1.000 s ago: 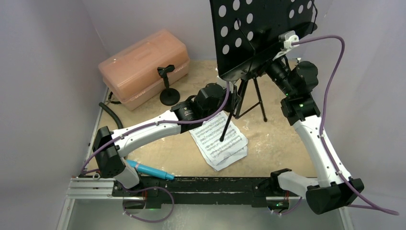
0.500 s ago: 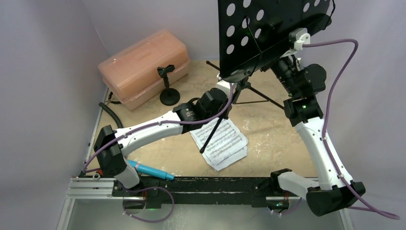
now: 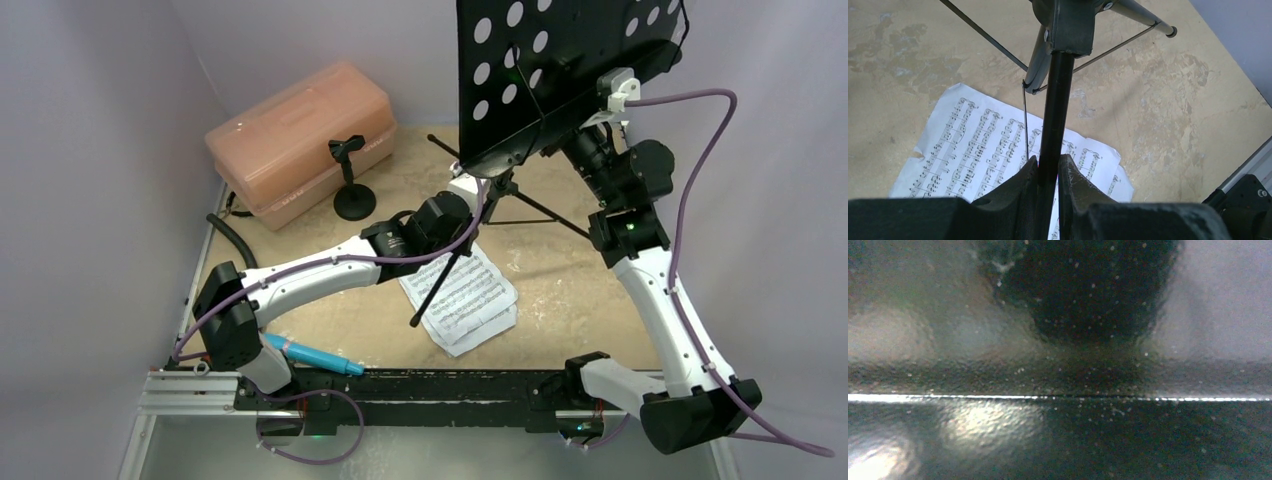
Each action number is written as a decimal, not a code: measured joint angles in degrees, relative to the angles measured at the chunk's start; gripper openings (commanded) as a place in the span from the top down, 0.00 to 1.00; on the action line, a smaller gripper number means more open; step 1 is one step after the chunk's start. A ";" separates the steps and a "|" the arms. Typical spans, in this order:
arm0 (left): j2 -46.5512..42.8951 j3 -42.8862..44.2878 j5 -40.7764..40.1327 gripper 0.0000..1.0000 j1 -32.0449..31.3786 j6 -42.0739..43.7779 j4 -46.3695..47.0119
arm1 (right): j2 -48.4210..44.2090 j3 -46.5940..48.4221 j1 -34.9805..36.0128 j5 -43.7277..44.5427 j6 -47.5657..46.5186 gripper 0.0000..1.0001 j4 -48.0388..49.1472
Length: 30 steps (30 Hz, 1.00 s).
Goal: Set up the instrument practice props
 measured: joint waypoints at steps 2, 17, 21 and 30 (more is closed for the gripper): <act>-0.02 -0.37 0.81 1.00 0.39 -0.04 0.00 | 0.04 -0.37 0.00 0.09 0.02 1.00 0.04; -5.49 -8.24 14.73 1.00 9.22 1.70 4.17 | 3.54 -1.40 5.62 3.54 -2.29 1.00 5.01; -5.53 -9.55 16.48 1.00 10.80 2.82 4.37 | 5.57 -1.40 7.74 5.79 -4.04 1.00 5.66; -5.53 -10.47 19.80 1.00 14.21 4.98 3.67 | 9.14 -1.38 10.03 11.13 -6.45 1.00 7.50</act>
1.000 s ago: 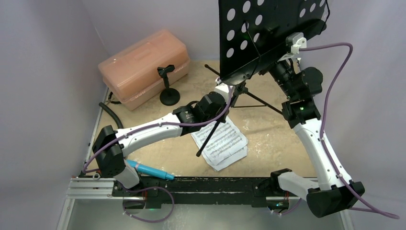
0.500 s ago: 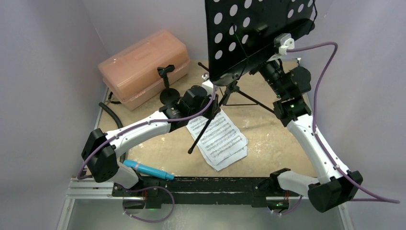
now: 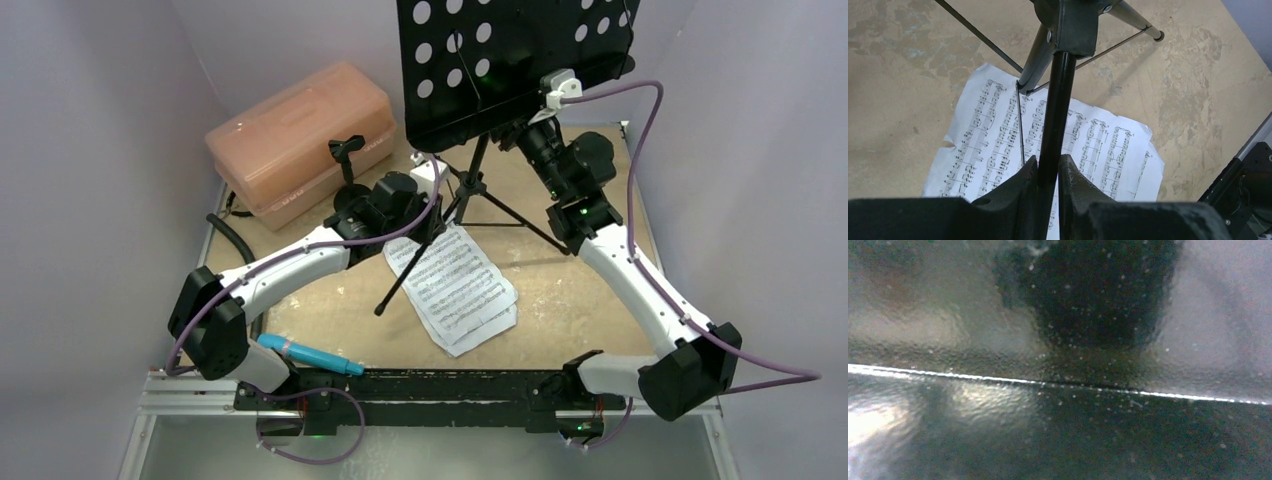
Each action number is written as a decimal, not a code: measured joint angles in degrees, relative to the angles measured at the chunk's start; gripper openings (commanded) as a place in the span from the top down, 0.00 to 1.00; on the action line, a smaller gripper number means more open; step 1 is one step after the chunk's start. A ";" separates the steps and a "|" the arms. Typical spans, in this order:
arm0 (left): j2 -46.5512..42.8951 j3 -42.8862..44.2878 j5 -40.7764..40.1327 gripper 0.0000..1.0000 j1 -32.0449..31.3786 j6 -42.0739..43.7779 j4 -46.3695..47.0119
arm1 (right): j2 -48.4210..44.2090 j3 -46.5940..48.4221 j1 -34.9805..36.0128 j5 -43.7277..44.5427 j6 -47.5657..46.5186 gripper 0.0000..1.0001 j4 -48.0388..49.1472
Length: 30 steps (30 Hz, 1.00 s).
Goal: Set up the instrument practice props
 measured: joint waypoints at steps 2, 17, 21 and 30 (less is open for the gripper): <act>0.04 0.00 0.63 1.00 0.81 0.39 -0.02 | 0.66 -0.02 0.22 0.96 -0.59 1.00 0.61; 4.61 -2.19 4.87 1.00 3.98 1.20 4.57 | 5.99 0.00 3.19 3.67 -6.47 1.00 2.34; 6.45 -2.25 5.33 1.00 4.09 1.20 6.47 | 6.88 0.00 3.58 3.82 -8.41 1.00 2.34; 8.68 -2.25 6.32 1.00 4.61 1.20 10.29 | 7.19 -0.02 3.65 5.57 -10.25 1.00 2.56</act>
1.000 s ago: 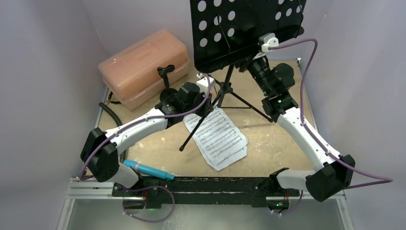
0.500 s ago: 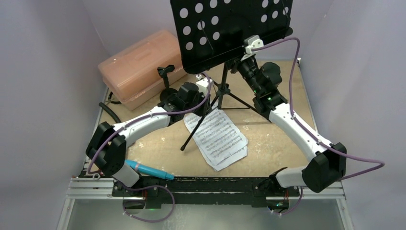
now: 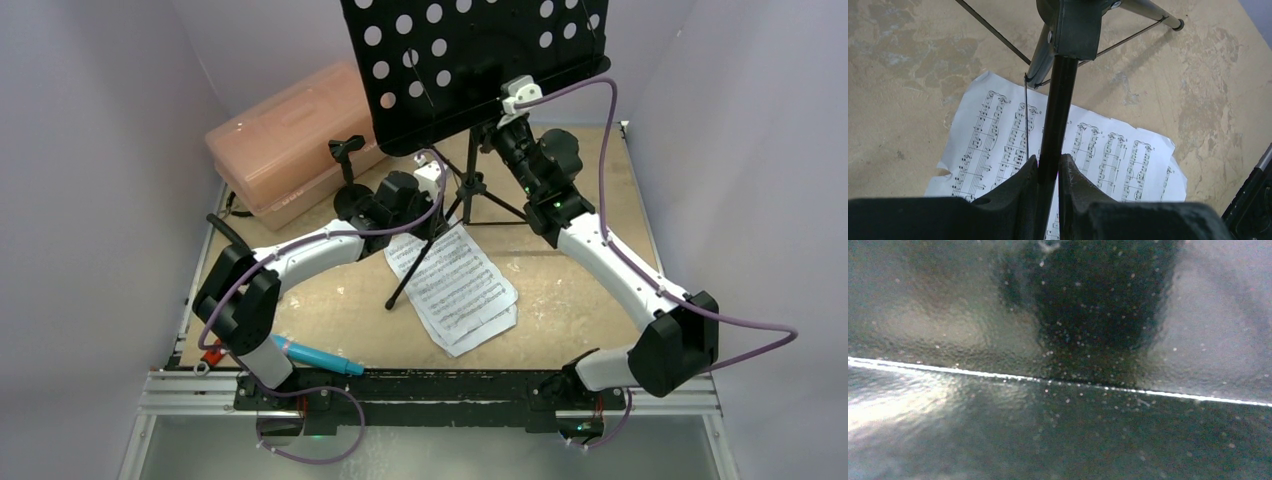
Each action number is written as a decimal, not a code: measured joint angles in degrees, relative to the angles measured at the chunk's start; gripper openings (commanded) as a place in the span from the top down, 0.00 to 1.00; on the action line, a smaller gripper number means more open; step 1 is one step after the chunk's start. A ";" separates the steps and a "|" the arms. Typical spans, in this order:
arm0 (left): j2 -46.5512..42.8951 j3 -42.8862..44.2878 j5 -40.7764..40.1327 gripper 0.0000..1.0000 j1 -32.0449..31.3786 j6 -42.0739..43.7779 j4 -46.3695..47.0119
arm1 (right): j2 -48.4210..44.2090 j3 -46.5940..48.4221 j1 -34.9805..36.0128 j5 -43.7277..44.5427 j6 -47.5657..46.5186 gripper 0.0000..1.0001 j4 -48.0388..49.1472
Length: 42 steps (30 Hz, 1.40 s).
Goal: Set up the instrument practice props
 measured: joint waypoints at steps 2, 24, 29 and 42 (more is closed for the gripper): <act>0.44 0.35 0.11 1.00 0.13 0.02 0.17 | 0.22 0.00 -0.04 0.55 0.02 1.00 0.20; 5.62 7.67 0.87 1.00 0.59 4.85 -4.52 | -0.24 -2.45 -0.52 5.92 0.76 1.00 2.95; 7.52 11.08 2.82 1.00 0.90 6.51 -7.30 | -1.16 -2.99 -0.57 8.28 0.63 1.00 2.73; 9.66 18.08 5.70 1.00 0.90 11.13 -15.04 | -4.17 -3.34 -0.46 14.40 0.20 1.00 -0.68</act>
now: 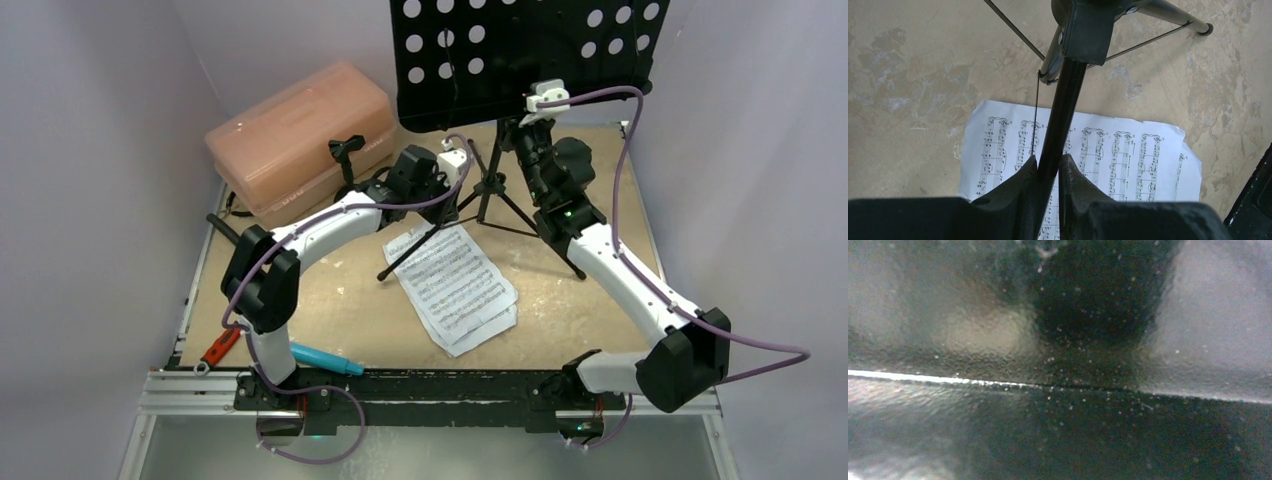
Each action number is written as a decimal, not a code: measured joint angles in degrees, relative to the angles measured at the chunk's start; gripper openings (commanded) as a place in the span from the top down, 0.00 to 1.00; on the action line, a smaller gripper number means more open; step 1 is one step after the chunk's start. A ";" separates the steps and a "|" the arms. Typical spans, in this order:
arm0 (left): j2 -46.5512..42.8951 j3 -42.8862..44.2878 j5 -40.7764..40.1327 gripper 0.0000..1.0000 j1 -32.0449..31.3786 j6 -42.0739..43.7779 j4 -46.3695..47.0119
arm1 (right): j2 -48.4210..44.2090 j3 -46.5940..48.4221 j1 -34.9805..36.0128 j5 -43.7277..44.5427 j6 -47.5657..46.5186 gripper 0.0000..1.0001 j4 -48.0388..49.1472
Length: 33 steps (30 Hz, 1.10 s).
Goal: Set up the instrument practice props
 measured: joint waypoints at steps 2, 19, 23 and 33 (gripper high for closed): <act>0.48 0.94 0.33 1.00 0.00 0.33 -0.13 | -0.37 0.00 -0.04 0.83 -0.24 1.00 -0.02; 4.28 3.50 10.19 1.00 6.49 2.40 -0.96 | 4.76 2.25 0.76 1.75 -0.31 1.00 1.95; 5.70 4.61 12.13 1.00 7.78 2.89 -1.33 | 6.32 2.64 1.14 1.77 -0.72 1.00 3.34; 8.39 8.04 14.01 1.00 9.64 3.93 -2.14 | 10.43 5.64 1.07 2.21 -1.77 1.00 5.42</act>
